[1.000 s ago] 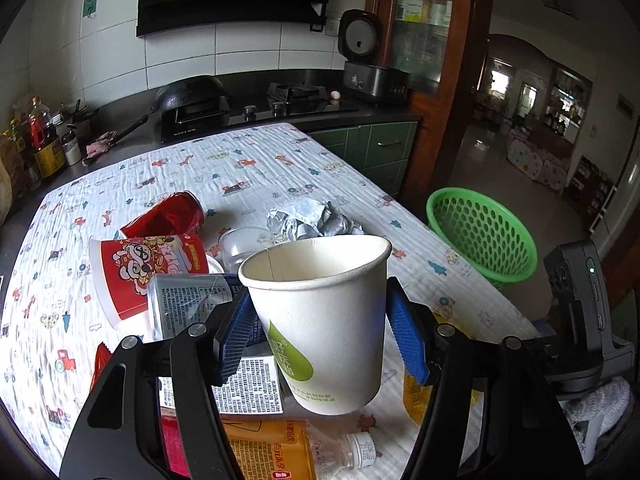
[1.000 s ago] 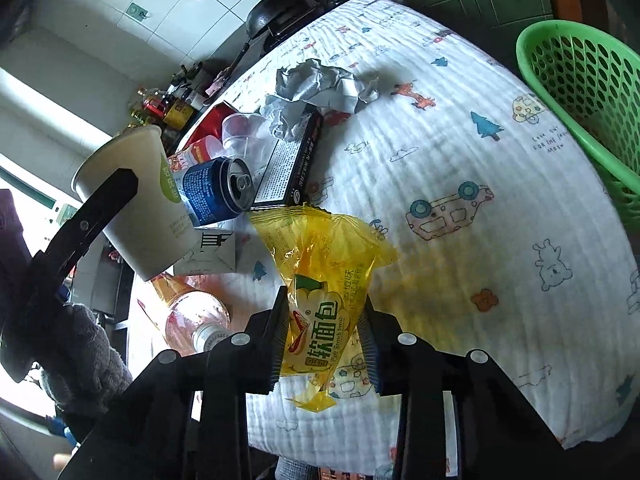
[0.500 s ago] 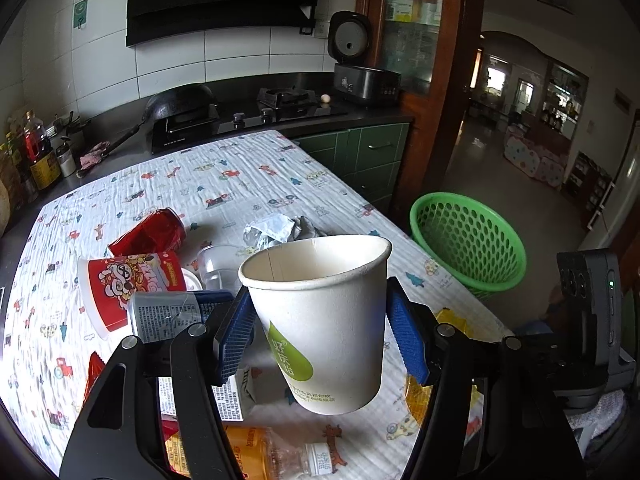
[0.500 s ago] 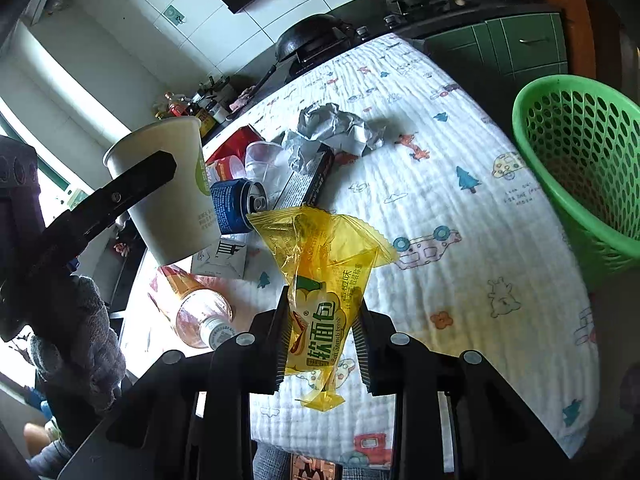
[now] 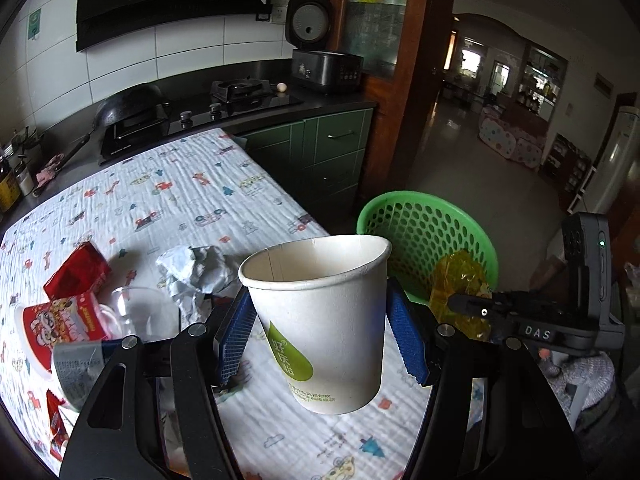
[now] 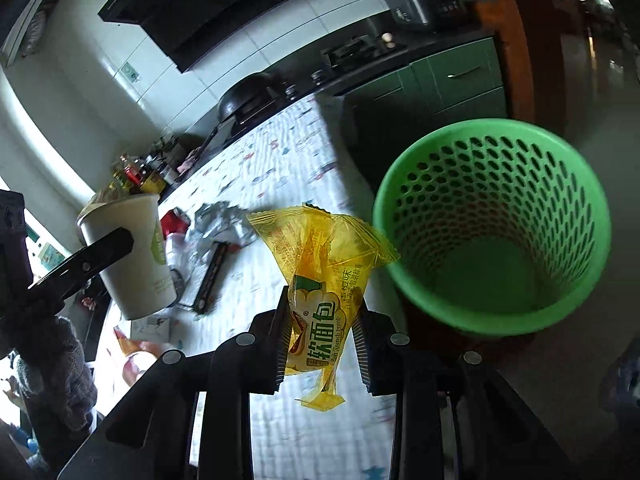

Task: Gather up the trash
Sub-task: 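Carry the wrapper in the right tool and cup in the left tool into the green basket, releasing both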

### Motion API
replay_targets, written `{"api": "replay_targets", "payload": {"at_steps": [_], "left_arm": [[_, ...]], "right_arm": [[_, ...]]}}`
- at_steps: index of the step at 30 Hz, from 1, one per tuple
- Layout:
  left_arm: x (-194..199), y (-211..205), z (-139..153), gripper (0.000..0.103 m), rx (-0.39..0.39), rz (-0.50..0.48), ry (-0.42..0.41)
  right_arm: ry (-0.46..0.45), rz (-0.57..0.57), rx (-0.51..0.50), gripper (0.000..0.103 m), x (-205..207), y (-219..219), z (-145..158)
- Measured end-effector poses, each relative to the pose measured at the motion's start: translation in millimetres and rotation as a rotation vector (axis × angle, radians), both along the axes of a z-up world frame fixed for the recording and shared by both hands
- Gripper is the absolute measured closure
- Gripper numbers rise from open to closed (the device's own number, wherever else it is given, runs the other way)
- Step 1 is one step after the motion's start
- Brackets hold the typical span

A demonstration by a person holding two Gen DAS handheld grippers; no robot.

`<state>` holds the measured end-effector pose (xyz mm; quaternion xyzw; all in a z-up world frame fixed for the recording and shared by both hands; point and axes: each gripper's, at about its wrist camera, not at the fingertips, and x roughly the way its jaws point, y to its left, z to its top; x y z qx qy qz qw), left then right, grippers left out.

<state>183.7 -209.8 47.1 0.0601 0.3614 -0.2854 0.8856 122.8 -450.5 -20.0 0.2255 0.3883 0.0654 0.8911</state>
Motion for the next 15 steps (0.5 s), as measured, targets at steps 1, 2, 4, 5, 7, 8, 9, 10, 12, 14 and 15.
{"api": "replay_targets", "payload": {"at_steps": [1,2,4,5,7,8,9,10,12,14,15], "left_arm": [[3.1,-8.0,-0.1,0.04,0.002,-0.008,0.001],[6.8,-16.4,0.4,0.04,0.002,-0.018,0.003],[15.0,-33.9,0.0,0.04,0.002,-0.041,0.012],[18.8,-42.7,-0.3,0.04,0.004,-0.051,0.015],[26.8,-61.4,-1.1,0.04,0.012,-0.072,0.017],[31.1,-70.9,-1.7,0.04,0.015,-0.085,0.021],[35.5,-80.8,-3.0,0.04,0.016,-0.098,0.026],[40.4,-90.7,-4.8,0.04,0.018,-0.11,0.032],[49.7,-109.9,-8.4,0.04,0.014,-0.127,0.043],[58.1,-127.8,-16.1,0.04,0.009,-0.149,0.064],[61.4,-136.8,-20.8,0.04,0.016,-0.154,0.074]], "right_arm": [[-0.001,-0.024,-0.019,0.075,4.1,-10.7,-1.3],[0.003,-0.043,-0.034,0.075,9.3,-19.9,-2.8],[0.012,-0.088,-0.061,0.075,18.6,-40.9,-7.7],[0.014,-0.101,-0.08,0.075,23.0,-47.7,-9.9],[0.029,-0.127,-0.126,0.075,34.5,-60.3,-16.4],[0.034,-0.143,-0.15,0.075,39.2,-65.7,-19.7],[0.038,-0.145,-0.172,0.075,44.0,-68.1,-23.4],[0.048,-0.156,-0.195,0.074,48.3,-70.6,-26.9],[0.057,-0.171,-0.212,0.073,52.3,-77.2,-33.7],[0.057,-0.204,-0.232,0.062,50.7,-82.0,-37.8],[0.045,-0.209,-0.233,0.047,48.7,-85.6,-39.3]]}}
